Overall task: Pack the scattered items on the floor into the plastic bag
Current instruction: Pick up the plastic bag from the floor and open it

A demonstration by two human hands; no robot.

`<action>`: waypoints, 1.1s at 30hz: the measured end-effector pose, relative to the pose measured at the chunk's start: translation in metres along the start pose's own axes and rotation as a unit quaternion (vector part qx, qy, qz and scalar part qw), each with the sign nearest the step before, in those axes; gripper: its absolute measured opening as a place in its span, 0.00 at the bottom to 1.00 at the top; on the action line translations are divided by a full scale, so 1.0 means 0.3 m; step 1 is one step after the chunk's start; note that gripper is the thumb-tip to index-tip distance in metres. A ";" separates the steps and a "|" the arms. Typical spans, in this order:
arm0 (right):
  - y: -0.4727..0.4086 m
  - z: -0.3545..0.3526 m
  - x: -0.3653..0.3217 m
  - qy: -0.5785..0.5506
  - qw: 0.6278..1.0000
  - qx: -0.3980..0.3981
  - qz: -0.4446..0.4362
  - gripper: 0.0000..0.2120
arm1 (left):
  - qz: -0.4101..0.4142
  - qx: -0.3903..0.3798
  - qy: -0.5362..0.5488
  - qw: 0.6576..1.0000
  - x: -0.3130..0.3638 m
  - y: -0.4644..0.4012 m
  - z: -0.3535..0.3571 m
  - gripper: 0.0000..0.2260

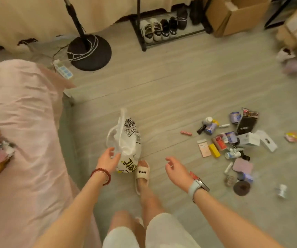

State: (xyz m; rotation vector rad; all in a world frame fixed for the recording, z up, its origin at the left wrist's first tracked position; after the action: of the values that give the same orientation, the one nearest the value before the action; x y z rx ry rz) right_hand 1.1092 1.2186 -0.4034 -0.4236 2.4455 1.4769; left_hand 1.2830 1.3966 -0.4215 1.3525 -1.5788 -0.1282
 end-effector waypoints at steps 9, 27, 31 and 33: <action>-0.657 0.050 0.051 -0.072 0.993 0.016 0.088 0.17 | -0.059 -0.028 -0.055 0.996 -0.180 -0.756 0.274 0.32; -0.912 0.101 0.198 -0.326 0.925 0.066 0.186 0.19 | 0.290 -0.147 -0.223 0.919 0.008 -0.837 0.633 0.19; -0.907 0.009 0.118 -0.443 0.876 0.083 0.172 0.35 | 0.457 -0.212 -0.285 0.815 0.105 -0.703 0.650 0.24; -0.910 -0.056 0.094 -0.502 0.839 0.138 0.157 0.34 | 0.508 -0.220 -0.323 0.767 0.115 -0.657 0.651 0.30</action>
State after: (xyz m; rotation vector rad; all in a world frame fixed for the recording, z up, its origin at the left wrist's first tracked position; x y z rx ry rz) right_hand 1.1839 1.0794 -0.6285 0.6923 1.8004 0.9869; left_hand 1.2811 1.2002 -0.6207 -0.0817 -2.4588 -0.2869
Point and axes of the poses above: each hand's wrist, its own y-axis away from the middle knuckle, its own z-axis out of the palm, x = y × z, the point moved 8 cm from there along -y, towards the middle knuckle, and after that the axes turned 9 degrees about z, right-handed, at the moved point
